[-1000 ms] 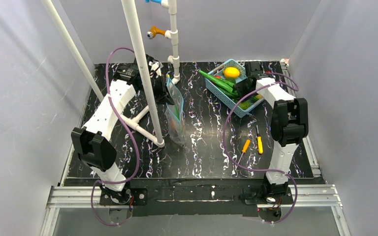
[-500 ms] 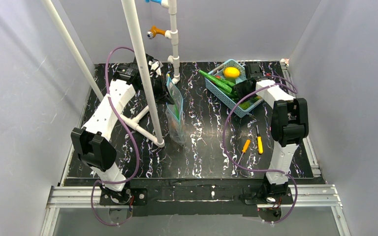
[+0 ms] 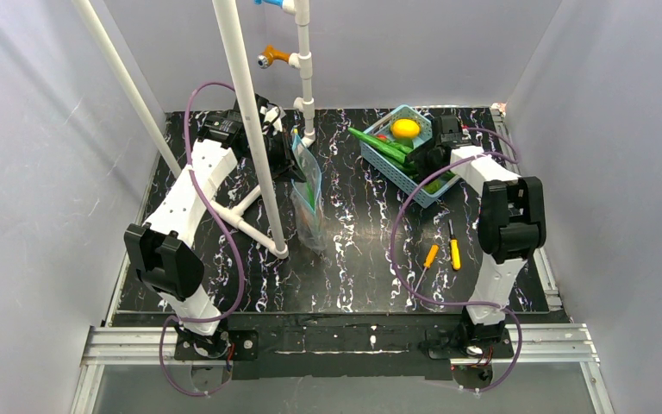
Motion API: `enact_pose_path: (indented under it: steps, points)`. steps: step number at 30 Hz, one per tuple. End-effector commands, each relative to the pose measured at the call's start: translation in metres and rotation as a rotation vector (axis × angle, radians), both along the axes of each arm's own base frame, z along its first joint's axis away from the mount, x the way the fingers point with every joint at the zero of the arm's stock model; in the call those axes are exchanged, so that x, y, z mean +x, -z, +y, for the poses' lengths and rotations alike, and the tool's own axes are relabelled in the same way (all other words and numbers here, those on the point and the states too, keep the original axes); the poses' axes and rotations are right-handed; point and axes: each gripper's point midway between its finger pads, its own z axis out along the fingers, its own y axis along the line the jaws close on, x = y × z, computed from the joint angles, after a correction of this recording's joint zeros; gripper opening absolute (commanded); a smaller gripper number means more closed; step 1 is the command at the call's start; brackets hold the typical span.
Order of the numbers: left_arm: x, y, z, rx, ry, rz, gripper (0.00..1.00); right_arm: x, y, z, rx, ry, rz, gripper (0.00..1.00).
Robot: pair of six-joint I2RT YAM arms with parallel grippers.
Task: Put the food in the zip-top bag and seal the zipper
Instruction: Pick up the fake vegetable from the bin.
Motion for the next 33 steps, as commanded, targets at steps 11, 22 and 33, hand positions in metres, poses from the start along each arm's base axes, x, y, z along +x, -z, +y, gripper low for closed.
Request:
enact_pose_path:
  steps: [11,22,33]
  points:
    - [-0.011,-0.020,0.005,-0.004,0.014,-0.033,0.00,0.005,0.015,-0.024,0.135,0.346,0.016,0.43]
    - [-0.013,-0.022,0.007,-0.001,0.013,-0.046,0.00,0.007,-0.046,-0.030,0.193,0.361,-0.117,0.01]
    - [-0.009,-0.020,0.003,-0.018,0.018,-0.042,0.00,-0.013,-0.102,-0.051,0.060,0.305,-0.226,0.01]
